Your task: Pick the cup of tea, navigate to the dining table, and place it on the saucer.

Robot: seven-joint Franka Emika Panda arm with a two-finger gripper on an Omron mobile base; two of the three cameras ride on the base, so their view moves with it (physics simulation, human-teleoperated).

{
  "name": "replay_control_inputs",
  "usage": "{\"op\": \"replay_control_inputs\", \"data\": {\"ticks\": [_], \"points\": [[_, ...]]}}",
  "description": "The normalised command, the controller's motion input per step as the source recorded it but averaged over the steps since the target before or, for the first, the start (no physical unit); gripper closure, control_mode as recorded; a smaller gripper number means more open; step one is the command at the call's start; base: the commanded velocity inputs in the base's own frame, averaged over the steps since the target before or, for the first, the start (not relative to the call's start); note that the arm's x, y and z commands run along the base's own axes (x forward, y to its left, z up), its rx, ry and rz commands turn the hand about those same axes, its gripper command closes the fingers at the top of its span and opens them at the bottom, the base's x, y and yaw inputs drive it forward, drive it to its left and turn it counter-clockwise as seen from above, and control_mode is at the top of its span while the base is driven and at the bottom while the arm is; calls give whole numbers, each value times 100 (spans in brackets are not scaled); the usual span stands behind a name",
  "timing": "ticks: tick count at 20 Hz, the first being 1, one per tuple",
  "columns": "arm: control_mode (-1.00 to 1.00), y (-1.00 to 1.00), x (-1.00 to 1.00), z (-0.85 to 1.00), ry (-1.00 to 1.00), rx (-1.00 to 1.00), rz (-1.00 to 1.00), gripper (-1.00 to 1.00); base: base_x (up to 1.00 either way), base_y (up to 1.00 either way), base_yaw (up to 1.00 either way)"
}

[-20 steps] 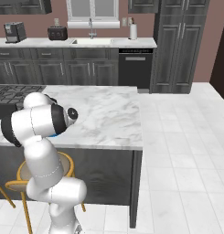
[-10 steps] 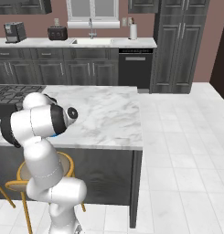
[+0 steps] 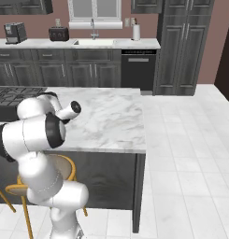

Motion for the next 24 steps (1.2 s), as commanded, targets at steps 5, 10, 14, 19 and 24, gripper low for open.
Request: {"op": "replay_control_inputs", "data": {"ticks": [5, 10, 14, 19, 24], "points": [[-100, -6, -48, 49, 12, 0, 3, -100, 0, 0, 0], [-100, -23, -95, 48, 1, 0, 0, -100, 0, 0, 0], [-100, -32, -100, 33, 0, 0, 0, -100, 0, 0, 0], [-100, -39, -100, 25, 0, 0, -3, -100, 0, 0, 0], [-100, -43, -100, 28, 0, 0, -7, -100, 0, 0, 0]]}}
